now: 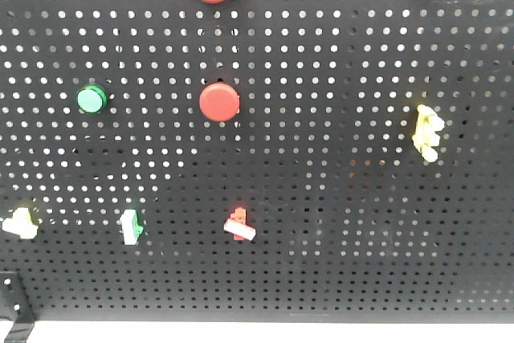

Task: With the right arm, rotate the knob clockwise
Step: 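Raise the right gripper up to the small silver knob with black lever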

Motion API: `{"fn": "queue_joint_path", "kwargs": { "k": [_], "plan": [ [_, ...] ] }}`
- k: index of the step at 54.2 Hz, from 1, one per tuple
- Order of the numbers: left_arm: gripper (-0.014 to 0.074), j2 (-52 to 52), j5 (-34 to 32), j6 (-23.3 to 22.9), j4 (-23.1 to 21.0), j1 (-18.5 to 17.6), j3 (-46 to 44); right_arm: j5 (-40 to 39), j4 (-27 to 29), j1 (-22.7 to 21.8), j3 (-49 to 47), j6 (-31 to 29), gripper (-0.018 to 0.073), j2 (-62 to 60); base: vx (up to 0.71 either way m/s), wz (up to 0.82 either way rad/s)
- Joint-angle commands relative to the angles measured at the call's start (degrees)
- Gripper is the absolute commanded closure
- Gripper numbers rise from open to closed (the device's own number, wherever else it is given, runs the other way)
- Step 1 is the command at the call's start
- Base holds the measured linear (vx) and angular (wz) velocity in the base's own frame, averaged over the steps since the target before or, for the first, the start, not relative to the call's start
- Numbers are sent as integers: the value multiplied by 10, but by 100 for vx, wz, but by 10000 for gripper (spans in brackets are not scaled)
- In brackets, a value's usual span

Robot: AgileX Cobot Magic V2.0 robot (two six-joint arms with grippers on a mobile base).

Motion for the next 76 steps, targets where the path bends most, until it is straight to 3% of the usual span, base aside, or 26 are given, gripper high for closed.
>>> {"fn": "queue_joint_path", "kwargs": {
  "k": [1, 16, 17, 25, 36, 55, 66, 76],
  "plan": [
    [603, -9, -45, -1, -4, -2, 15, -45, -2, -3, 8, -5, 568, -3, 3, 1],
    [603, -9, -45, -1, -4, -2, 15, -50, -2, -3, 8, -5, 568, -3, 0, 0],
    [603, -9, -45, -1, -4, -2, 15, -123, -2, -3, 7, -4, 568, -3, 0, 0],
    [603, -9, -45, -1, -4, -2, 15, -210, 18, -3, -19, 16, 567, -3, 0, 0],
    [603, -9, -45, -1, -4, -2, 15, -211, 28, -3, -153, 22, 561, 33, 0, 0],
    [603, -9, -45, -1, -4, -2, 15, -159, 30, -3, -402, 18, 522, 248, 0, 0],
    [603, -9, -45, -1, -4, -2, 15, -159, 30, -3, -476, -2, 440, 367, 0, 0],
    [603, -9, -45, -1, -4, -2, 15, -188, 30, -3, -494, -6, 263, 419, 0, 0]
  ]
}}
